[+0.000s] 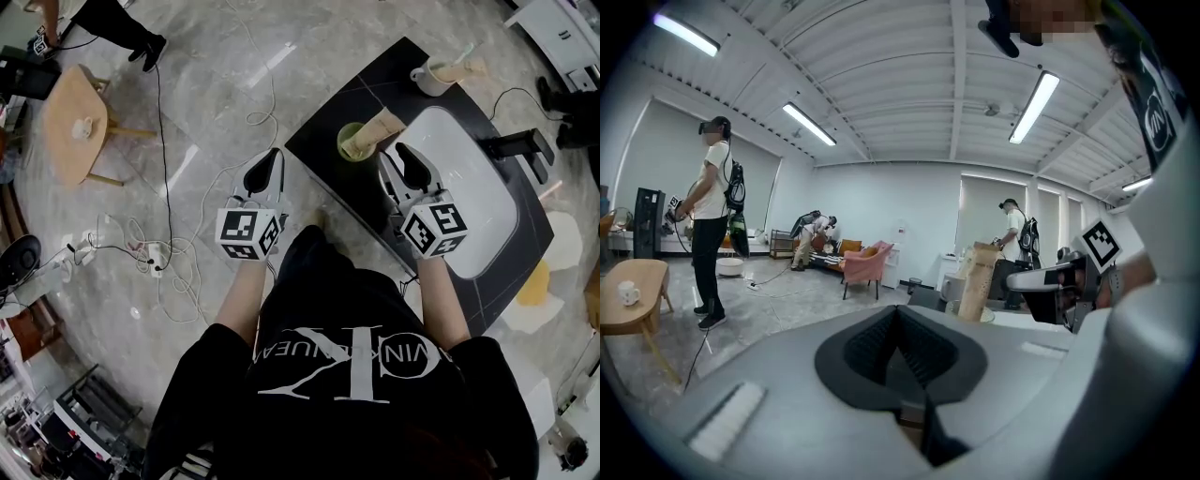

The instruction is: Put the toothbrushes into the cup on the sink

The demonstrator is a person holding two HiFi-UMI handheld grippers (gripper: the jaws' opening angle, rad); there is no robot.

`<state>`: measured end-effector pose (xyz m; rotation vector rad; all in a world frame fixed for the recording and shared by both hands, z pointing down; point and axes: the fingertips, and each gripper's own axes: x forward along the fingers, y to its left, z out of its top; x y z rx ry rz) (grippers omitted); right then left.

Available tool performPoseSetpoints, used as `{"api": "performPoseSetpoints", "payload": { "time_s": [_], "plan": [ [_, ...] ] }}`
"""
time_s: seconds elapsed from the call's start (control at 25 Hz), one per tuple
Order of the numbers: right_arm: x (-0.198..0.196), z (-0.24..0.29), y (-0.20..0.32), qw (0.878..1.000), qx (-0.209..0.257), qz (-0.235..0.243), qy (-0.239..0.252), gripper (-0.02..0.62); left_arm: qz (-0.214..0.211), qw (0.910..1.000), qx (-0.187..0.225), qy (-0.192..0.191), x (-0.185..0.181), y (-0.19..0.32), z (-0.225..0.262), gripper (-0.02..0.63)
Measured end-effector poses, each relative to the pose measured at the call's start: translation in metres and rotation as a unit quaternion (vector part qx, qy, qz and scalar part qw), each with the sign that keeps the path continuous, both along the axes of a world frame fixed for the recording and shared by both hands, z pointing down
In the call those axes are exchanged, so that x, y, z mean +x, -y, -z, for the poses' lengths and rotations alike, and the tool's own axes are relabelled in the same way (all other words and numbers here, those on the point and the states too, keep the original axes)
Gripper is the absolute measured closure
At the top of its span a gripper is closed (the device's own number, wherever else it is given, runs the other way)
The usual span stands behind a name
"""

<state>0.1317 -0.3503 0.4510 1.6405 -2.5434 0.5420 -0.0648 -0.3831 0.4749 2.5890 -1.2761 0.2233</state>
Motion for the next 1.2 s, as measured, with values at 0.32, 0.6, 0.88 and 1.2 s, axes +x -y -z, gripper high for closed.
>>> {"api": "performPoseSetpoints", "payload": {
  "time_s": [0.32,0.6,0.88,1.2],
  "plan": [
    [0.003,0.005,-0.017,1.000,0.006,-0.002,-0.010,0.494,0.003,0.9999,0.008,-0.006,0.001,-0.014,0.007,0.594],
    [0.007,0.016,-0.032,1.000,0.020,-0.002,-0.012,0.535,0.004,0.9997,0.021,-0.012,0.005,-0.026,0.019,0.594],
    [0.012,0.024,-0.042,0.999,0.031,-0.005,-0.008,0.557,0.009,0.9993,0.035,-0.013,0.003,-0.035,0.030,0.595],
    [0.017,0.038,-0.047,0.999,0.049,-0.002,-0.021,0.574,0.013,0.9982,0.059,0.000,-0.002,-0.041,0.044,0.594]
  ]
}}
